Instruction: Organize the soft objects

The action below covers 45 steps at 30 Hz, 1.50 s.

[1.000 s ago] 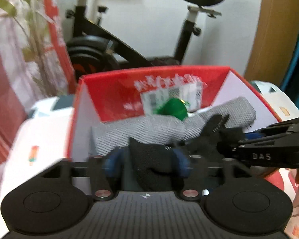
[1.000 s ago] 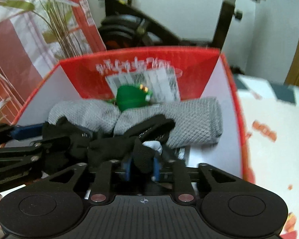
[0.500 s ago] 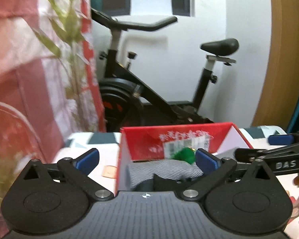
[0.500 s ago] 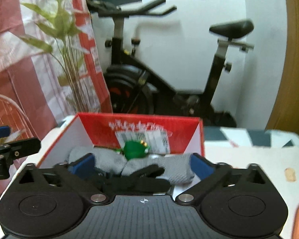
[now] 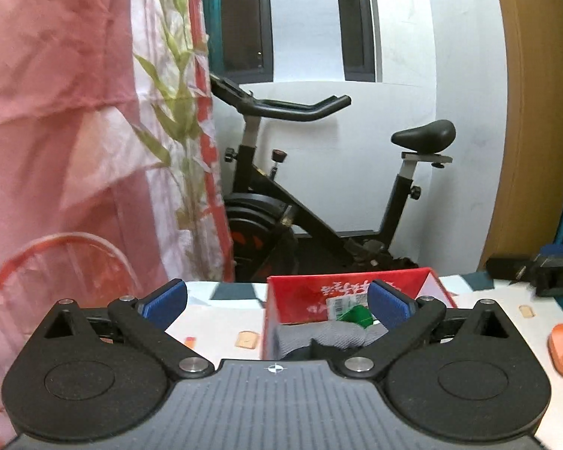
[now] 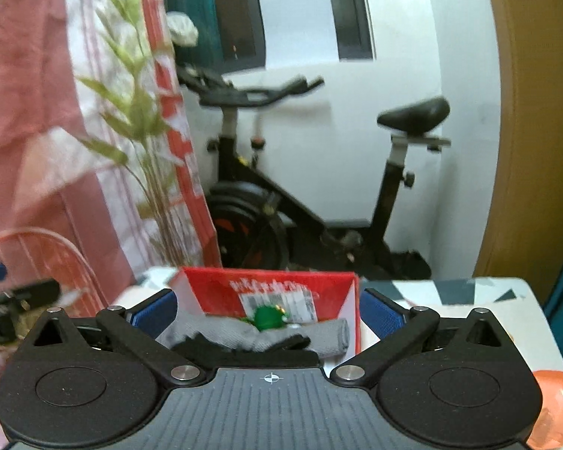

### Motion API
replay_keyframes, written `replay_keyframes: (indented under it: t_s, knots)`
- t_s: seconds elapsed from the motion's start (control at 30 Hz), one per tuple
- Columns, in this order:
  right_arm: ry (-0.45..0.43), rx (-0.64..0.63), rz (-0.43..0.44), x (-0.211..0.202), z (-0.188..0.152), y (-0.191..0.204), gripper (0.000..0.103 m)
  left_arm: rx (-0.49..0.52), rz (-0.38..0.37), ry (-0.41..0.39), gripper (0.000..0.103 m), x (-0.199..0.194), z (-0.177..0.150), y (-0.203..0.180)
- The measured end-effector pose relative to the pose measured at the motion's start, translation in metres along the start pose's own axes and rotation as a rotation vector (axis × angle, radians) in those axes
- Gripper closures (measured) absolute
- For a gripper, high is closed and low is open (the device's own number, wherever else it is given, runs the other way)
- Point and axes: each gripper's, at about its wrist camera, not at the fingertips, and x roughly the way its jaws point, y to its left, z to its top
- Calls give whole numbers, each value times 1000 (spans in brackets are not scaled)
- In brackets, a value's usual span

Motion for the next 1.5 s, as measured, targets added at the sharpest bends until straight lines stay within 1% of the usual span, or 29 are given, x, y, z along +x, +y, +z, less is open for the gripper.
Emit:
replay_keyframes:
  t_s: [0.07,0.13,0.23,0.33,0.43,0.5,0.6,0.73,0.93,1.03,1.2,1.5]
  knots:
    - [-27,-5,-2,-23,3,6,0,19,27,-3,0,-15,-1,-2]
    - [-42,-13,-20,-46,5,12,0,14,51,-27,0,-36,-3,-3]
    - [-78,-10,-1,-82,2,19,0,-4,51,-45,0,-64,-4,-1]
    - [-117,-23,2,-112,-3,27,0,-32,29,-57,0,-90,-6,1]
    - [-147,-20,7,-136,-11,32,0,-28,63,-80,0,-113,-10,0]
    - [-147,-16,12,-147,-16,34,0,-17,81,-91,0,-125,-12,-2]
    - [-151,-20,7,-157,-22,37,0,-22,99,-103,0,-139,-14,-1]
    - [-163,-19,-4,-167,-30,38,0,-59,105,-112,0,-154,-21,3]
    - [-173,-20,-11,-172,-35,41,0,-71,114,-119,0,-165,-26,7]
    - [-181,-17,0,-174,-36,41,0,-76,120,-125,0,-167,-25,10]
    - [-196,-28,-19,-178,-37,43,0,-80,125,-126,0,-169,-26,9]
    - [-213,-35,-20,-182,-37,45,0,-78,129,-124,0,-169,-26,7]
